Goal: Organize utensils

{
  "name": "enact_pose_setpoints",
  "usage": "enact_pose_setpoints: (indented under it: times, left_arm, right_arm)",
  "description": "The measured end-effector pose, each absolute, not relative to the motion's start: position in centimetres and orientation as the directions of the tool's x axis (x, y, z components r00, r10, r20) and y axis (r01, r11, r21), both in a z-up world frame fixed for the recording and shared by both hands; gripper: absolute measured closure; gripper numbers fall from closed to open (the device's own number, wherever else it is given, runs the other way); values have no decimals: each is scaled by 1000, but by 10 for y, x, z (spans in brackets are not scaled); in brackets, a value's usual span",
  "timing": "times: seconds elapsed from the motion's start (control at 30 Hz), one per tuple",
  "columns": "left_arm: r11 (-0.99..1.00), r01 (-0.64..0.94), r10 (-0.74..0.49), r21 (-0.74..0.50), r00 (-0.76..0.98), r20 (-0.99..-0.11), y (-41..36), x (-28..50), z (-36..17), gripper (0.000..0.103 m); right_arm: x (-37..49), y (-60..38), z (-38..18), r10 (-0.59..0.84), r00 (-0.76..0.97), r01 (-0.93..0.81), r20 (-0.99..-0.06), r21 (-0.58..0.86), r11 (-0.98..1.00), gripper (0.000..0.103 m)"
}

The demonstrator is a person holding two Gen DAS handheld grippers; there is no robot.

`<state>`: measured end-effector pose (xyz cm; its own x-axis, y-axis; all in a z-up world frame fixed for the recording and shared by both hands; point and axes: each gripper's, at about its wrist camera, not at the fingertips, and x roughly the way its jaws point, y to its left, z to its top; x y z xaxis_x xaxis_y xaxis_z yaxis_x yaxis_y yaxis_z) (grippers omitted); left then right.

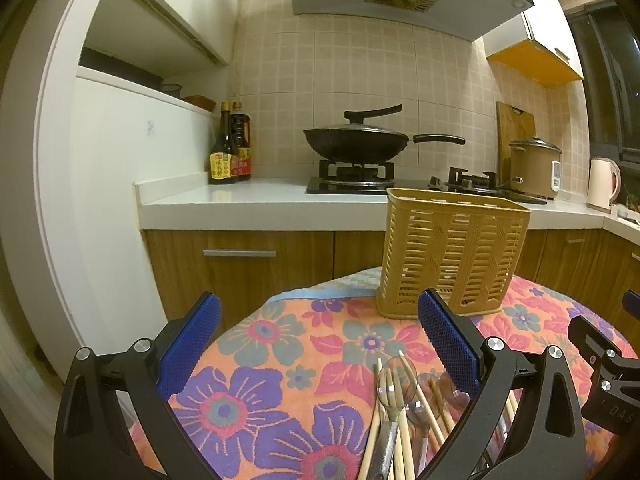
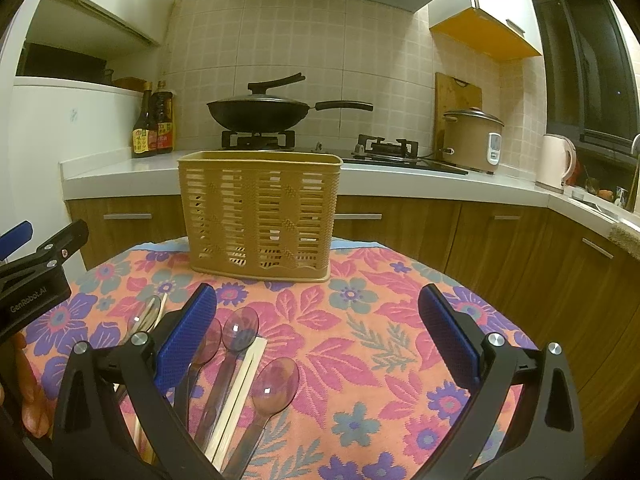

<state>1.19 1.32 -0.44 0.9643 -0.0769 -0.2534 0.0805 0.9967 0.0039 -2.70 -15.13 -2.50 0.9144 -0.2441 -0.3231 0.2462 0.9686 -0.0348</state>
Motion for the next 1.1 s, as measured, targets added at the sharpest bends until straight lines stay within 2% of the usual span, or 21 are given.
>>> enact_pose_setpoints:
  times: [0.9, 1.0, 1.1]
  left_arm:
    - [996, 89, -85, 6, 962, -260, 12, 11, -7, 8]
    - [995, 97, -96, -11, 951, -294, 21, 19, -6, 8]
    - [971, 205, -236, -121, 886, -399, 42, 31, -5, 8]
  right_arm:
    - [-25, -153, -29, -257, 907, 260, -334, -39, 965, 7]
    - [-24, -155, -29, -268, 899, 271, -347, -43, 962, 7]
    - [-14, -162, -30, -224, 865, 235, -449, -32, 972, 7]
